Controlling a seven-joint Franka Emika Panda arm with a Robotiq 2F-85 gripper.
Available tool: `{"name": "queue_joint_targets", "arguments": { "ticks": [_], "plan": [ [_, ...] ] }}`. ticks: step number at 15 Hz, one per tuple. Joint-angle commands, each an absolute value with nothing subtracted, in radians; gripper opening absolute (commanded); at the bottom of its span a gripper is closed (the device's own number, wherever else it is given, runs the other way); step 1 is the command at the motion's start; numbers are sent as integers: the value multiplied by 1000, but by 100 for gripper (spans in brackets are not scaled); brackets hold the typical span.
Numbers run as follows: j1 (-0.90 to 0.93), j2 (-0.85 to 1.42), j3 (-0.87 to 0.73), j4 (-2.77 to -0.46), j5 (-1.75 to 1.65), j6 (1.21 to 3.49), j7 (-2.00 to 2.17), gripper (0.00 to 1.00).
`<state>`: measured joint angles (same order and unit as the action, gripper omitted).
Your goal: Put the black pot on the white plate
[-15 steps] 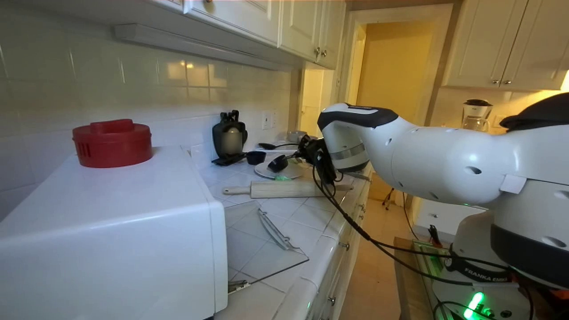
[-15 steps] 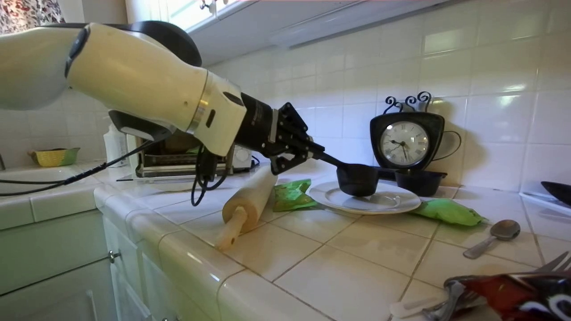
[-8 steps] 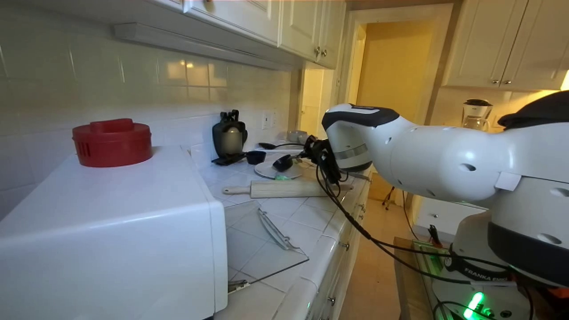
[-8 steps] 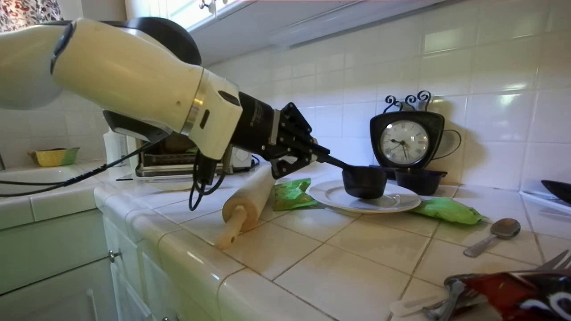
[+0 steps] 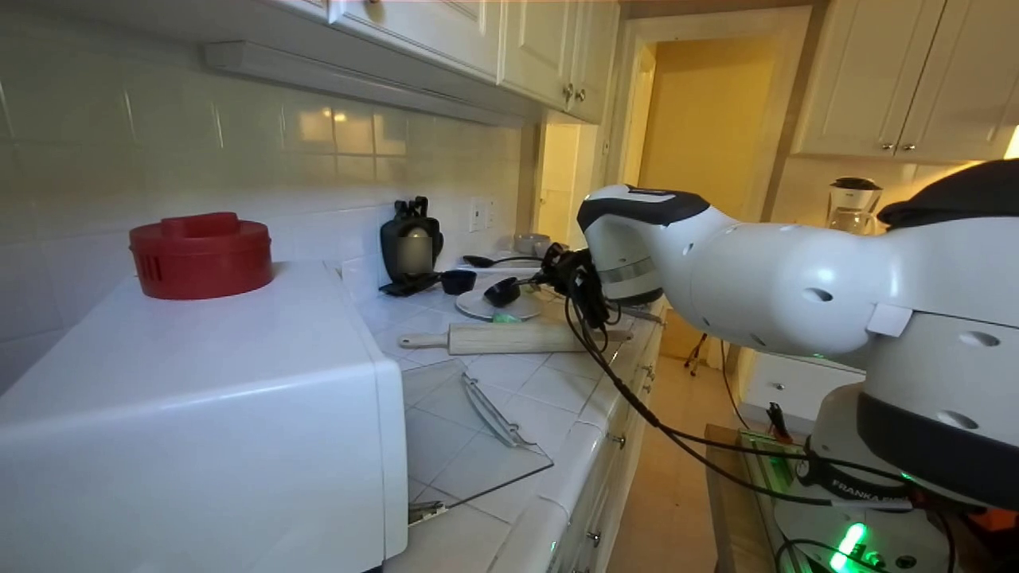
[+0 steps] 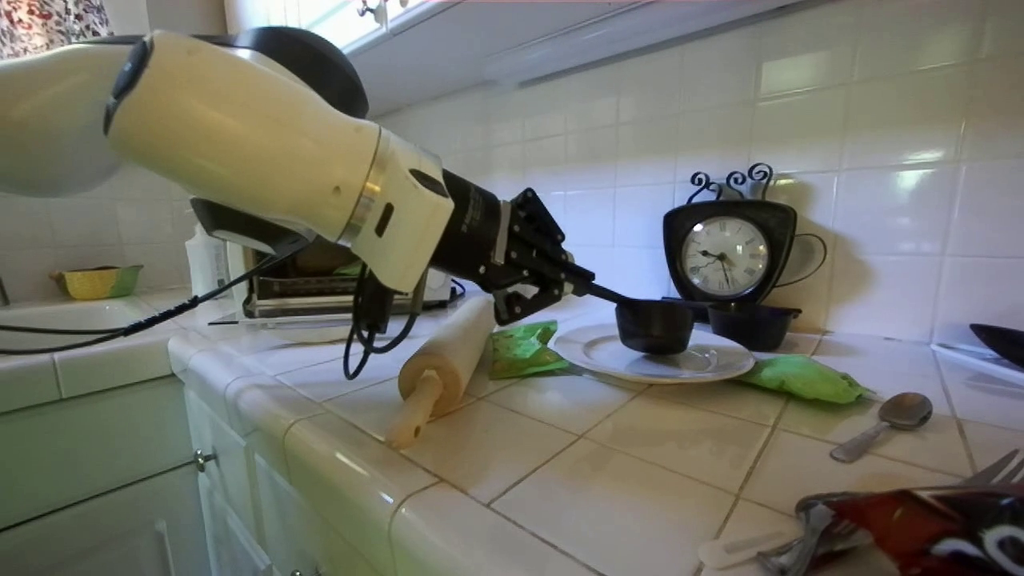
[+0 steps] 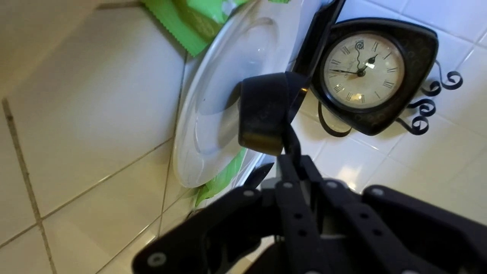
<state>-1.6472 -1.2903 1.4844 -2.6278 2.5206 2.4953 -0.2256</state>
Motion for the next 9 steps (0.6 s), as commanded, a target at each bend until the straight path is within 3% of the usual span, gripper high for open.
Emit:
{"name": "queue_joint_targets", "arguments": {
  "ticks": [1, 9],
  "plan": [
    [-1637, -1277, 1473, -2614, 2520, 2500, -250, 40],
    [-1431, -1230, 1300, -2711, 2361, 2469, -248, 96]
  ]
}}
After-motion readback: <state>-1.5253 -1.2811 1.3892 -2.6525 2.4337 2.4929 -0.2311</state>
